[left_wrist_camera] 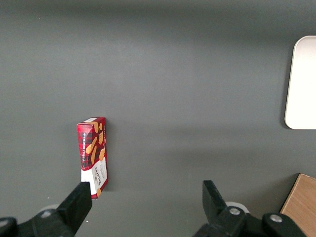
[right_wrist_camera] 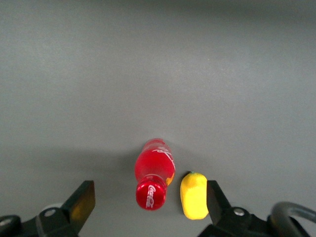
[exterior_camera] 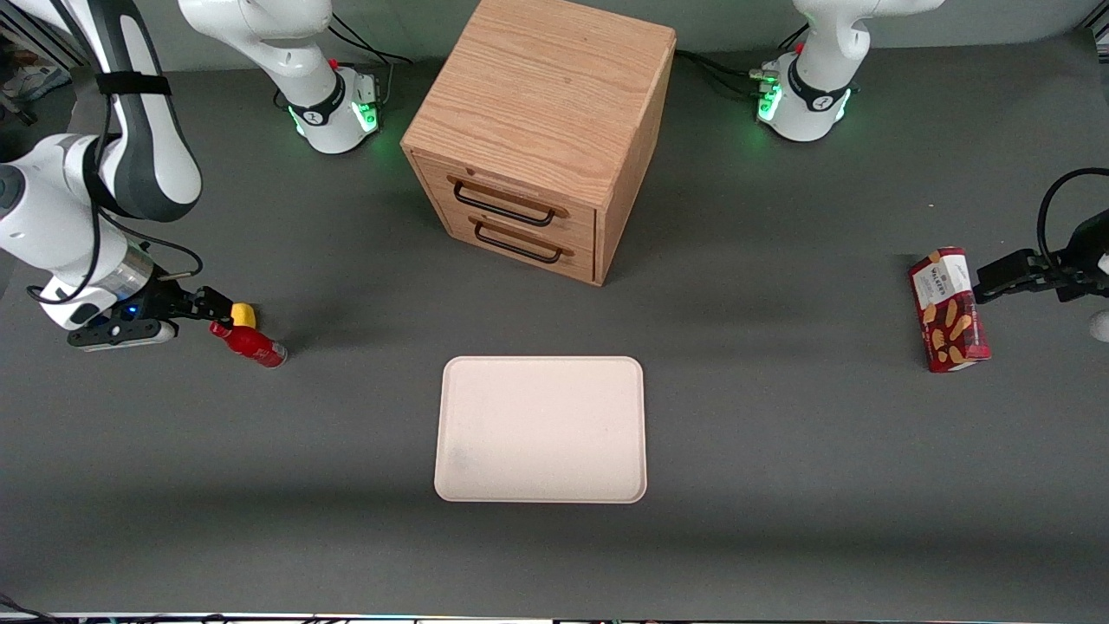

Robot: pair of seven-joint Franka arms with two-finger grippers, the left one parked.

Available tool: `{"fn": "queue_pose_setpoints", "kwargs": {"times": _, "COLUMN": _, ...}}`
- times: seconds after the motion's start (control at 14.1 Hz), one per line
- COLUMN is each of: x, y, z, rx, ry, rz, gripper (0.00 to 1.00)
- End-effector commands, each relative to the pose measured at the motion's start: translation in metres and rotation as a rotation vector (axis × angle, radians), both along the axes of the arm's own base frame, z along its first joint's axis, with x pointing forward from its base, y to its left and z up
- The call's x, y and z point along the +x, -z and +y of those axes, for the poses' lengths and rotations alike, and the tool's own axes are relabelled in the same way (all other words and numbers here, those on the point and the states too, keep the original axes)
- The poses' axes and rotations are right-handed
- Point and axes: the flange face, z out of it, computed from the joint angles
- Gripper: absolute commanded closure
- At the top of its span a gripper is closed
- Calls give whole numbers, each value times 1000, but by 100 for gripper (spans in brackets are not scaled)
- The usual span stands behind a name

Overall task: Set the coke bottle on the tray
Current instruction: 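Lower the open right gripper around the bottle's cap end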

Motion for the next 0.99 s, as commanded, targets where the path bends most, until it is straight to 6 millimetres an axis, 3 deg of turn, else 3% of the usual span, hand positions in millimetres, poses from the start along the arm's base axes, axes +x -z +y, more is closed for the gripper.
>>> {"fn": "queue_pose_setpoints", "kwargs": {"times": 0.0, "x": -3, "y": 17, "z": -2, "rx": 14, "ry": -4, "rz": -8, "gripper": 0}}
{"fn": "queue_pose_setpoints", "kwargs": {"times": 0.28, "x": -12, "y": 34, "z": -1, "rx": 12, "ry": -2, "rz": -7, "gripper": 0}}
{"fn": "queue_pose_setpoints", "kwargs": {"times": 0.57, "x": -13, "y": 35, "z": -1, "rx": 14, "ry": -3, "rz": 3, "gripper": 0}}
{"fn": "queue_pose_setpoints", "kwargs": {"times": 0.71, "x": -12, "y": 33, "z": -1, "rx": 14, "ry": -3, "rz": 2, "gripper": 18}}
{"fn": "queue_pose_setpoints", "kwargs": {"times": 0.92, "x": -11, "y": 32, "z": 1, "rx": 12, "ry": -10, "rz": -1, "gripper": 61}}
